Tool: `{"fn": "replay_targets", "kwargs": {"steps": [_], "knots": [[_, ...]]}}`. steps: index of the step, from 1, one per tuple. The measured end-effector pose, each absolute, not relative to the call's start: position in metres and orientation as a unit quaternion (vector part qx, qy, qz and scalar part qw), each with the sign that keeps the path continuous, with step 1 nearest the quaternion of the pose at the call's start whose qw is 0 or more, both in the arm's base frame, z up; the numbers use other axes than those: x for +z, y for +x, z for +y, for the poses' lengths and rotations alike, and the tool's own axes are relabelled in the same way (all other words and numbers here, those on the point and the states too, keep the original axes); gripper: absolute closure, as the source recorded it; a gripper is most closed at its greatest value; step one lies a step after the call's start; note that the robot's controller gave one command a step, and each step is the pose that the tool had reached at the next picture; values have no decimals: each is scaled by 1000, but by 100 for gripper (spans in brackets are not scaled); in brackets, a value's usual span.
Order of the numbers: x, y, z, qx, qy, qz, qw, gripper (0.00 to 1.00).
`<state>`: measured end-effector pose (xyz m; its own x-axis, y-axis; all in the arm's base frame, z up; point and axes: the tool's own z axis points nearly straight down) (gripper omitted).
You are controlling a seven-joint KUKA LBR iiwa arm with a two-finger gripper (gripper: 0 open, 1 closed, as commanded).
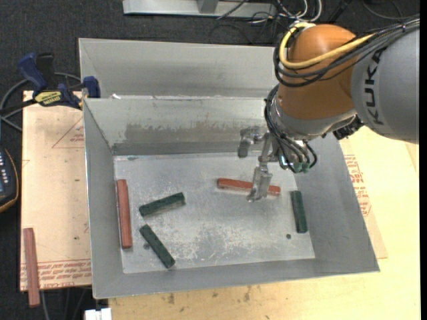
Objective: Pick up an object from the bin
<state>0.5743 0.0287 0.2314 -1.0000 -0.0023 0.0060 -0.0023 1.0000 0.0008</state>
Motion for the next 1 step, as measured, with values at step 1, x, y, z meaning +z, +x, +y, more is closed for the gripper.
{"fn": "replay_targets", "kwargs": {"steps": [1], "knots": [[260,590,6,0,163,-987,-3,0]]}}
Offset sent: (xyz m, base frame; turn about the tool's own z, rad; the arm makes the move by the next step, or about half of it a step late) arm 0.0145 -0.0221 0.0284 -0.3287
